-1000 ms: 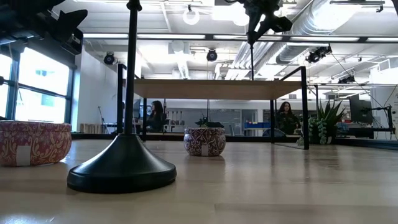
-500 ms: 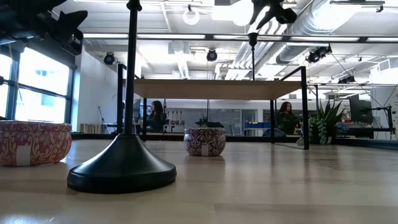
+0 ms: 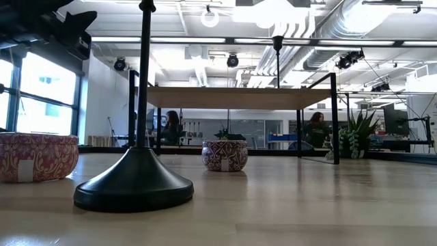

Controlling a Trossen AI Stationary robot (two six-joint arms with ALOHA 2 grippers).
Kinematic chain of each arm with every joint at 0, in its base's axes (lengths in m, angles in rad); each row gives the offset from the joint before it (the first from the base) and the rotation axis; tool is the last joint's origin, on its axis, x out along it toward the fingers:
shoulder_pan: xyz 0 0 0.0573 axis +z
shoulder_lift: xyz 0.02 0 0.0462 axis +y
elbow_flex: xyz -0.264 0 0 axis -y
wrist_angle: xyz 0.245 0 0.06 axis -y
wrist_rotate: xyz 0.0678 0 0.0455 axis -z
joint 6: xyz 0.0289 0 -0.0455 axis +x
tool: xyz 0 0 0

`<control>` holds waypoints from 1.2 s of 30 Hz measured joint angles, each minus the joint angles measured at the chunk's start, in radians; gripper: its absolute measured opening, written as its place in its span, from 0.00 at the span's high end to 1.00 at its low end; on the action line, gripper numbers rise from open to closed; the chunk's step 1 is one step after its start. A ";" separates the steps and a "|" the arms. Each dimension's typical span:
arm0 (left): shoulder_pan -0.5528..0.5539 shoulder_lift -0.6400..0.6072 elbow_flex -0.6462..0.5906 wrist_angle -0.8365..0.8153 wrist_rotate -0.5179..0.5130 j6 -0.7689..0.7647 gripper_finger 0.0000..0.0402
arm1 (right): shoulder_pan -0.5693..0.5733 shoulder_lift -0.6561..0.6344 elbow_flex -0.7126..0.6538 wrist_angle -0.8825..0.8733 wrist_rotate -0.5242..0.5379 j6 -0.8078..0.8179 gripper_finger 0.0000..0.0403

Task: Pick & Place candle stick holders
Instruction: Put the pink patterned scented candle on the shelf

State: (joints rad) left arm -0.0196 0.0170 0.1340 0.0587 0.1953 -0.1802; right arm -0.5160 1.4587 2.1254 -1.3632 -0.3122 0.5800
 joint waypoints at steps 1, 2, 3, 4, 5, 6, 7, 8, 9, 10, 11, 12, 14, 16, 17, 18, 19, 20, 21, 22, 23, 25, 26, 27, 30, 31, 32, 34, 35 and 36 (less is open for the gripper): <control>0.000 0.000 0.000 0.000 -0.004 0.000 0.55 | 0.033 -0.014 0.000 0.000 0.026 -0.006 0.74; 0.000 0.000 0.000 0.000 -0.010 0.000 0.55 | 0.070 -0.029 0.000 0.000 0.057 -0.014 0.74; 0.000 0.000 0.000 0.000 -0.018 0.000 0.55 | 0.111 -0.043 0.000 -0.001 0.093 -0.023 0.74; 0.000 0.000 0.000 0.001 -0.023 -0.005 0.55 | 0.153 -0.055 0.000 -0.002 0.137 -0.030 0.74; 0.000 0.000 0.000 0.001 -0.027 -0.011 0.55 | 0.202 -0.066 0.000 -0.002 0.189 -0.036 0.74; 0.000 0.000 0.000 0.000 -0.028 -0.022 0.55 | 0.254 -0.075 0.000 -0.003 0.252 -0.038 0.74; 0.000 0.000 0.000 0.000 -0.028 -0.038 0.55 | 0.308 -0.083 -0.004 -0.003 0.318 -0.039 0.74; 0.000 0.000 0.000 0.001 -0.029 -0.059 0.55 | 0.365 -0.093 -0.018 -0.002 0.383 -0.039 0.74; 0.000 0.000 0.000 0.001 -0.030 -0.078 0.55 | 0.416 -0.101 -0.036 -0.004 0.442 -0.039 0.74; 0.000 0.000 0.000 0.001 -0.030 -0.085 0.55 | 0.465 -0.109 -0.058 -0.004 0.499 -0.038 0.74; 0.000 0.000 0.000 0.001 -0.026 -0.083 0.55 | 0.511 -0.117 -0.086 -0.003 0.553 -0.032 0.74; 0.000 0.000 0.000 0.002 -0.019 -0.078 0.55 | 0.555 -0.125 -0.119 -0.001 0.599 -0.016 0.74; 0.000 0.000 0.000 0.004 -0.009 -0.072 0.55 | 0.629 -0.140 -0.193 0.008 0.674 0.022 0.74; 0.000 0.000 0.000 0.005 -0.007 -0.062 0.55 | 0.687 -0.155 -0.273 0.042 0.720 0.045 0.74; 0.000 0.000 0.000 0.008 -0.007 -0.056 0.55 | 0.709 -0.161 -0.311 0.068 0.734 0.049 0.74; 0.000 0.000 0.000 0.015 -0.007 -0.052 0.55 | 0.730 -0.169 -0.348 0.100 0.741 0.049 0.74; 0.000 0.000 0.000 0.028 -0.006 -0.052 0.55 | 0.749 -0.176 -0.384 0.137 0.742 0.049 0.74; 0.000 0.000 0.000 0.043 -0.006 -0.052 0.55 | 0.767 -0.182 -0.419 0.178 0.741 0.049 0.74; 0.000 0.000 0.000 0.057 -0.006 -0.052 0.55 | 0.784 -0.189 -0.449 0.215 0.740 0.049 0.74; 0.000 0.000 0.000 0.071 -0.005 -0.052 0.55 | 0.802 -0.194 -0.480 0.258 0.739 0.049 0.74; 0.000 0.000 0.000 0.082 -0.004 -0.051 0.55 | 0.818 -0.199 -0.508 0.296 0.735 0.049 0.74; 0.000 0.000 0.000 0.097 -0.004 -0.049 0.55 | 0.854 -0.206 -0.565 0.364 0.728 0.048 0.74; 0.000 0.000 0.000 0.108 -0.004 -0.049 0.55 | 0.872 -0.207 -0.591 0.391 0.725 0.047 0.74; 0.000 0.000 0.000 0.120 -0.004 -0.049 0.55 | 0.889 -0.207 -0.618 0.418 0.726 0.046 0.74; 0.000 0.000 0.000 0.130 -0.003 -0.049 0.51 | 0.934 -0.207 -0.693 0.494 0.729 0.048 0.74; 0.000 0.000 0.000 0.128 0.002 -0.050 0.49 | 0.945 -0.207 -0.717 0.522 0.728 0.048 0.74; 0.000 0.000 0.000 0.128 0.005 -0.051 0.46 | 0.954 -0.207 -0.740 0.554 0.728 0.047 0.74; 0.000 0.000 0.000 0.129 0.005 -0.053 0.40 | 0.971 -0.207 -0.781 0.611 0.729 0.043 0.74; 0.000 0.000 0.000 0.129 0.006 -0.053 0.36 | 0.978 -0.207 -0.799 0.629 0.730 0.041 0.74; 0.000 0.000 0.000 0.128 0.007 -0.053 0.32 | 0.984 -0.207 -0.816 0.646 0.734 0.039 0.74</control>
State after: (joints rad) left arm -0.0196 0.0170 0.1337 0.1871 0.2028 -0.2329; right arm 0.4683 1.2522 1.3091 -0.7168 0.4223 0.6188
